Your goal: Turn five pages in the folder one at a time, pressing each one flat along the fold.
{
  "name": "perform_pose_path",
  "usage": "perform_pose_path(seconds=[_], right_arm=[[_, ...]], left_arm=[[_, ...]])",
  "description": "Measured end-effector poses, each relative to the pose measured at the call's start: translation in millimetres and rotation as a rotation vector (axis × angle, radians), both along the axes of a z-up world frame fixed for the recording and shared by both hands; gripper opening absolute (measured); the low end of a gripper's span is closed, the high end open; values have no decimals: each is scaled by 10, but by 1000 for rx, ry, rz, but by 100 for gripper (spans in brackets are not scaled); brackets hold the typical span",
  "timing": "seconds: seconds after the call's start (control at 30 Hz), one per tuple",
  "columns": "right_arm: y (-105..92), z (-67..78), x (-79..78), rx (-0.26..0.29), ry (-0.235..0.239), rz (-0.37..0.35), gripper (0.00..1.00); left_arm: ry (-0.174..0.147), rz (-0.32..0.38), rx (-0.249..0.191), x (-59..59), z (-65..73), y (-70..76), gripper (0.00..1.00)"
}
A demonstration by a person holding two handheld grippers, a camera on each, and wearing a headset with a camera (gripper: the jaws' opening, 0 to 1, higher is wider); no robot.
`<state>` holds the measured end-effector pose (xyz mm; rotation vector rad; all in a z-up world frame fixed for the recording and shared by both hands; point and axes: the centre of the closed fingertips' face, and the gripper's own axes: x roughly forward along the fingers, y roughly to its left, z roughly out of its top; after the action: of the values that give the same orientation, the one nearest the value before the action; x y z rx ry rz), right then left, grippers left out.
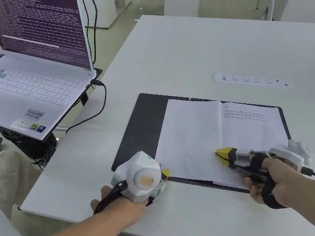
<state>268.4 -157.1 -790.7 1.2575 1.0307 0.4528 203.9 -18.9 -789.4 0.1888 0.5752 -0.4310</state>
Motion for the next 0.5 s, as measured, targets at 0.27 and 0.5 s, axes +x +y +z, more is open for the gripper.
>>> perform_pose_path(seconds=[0.27, 0.5], right_arm=[[40, -2, -346, 14, 7, 15, 0], [58, 15, -594, 28, 19, 16, 0]], left_arm=[[-4, -1, -1, -2, 5, 1, 12], [-5, -1, -1, -3, 6, 0, 12]])
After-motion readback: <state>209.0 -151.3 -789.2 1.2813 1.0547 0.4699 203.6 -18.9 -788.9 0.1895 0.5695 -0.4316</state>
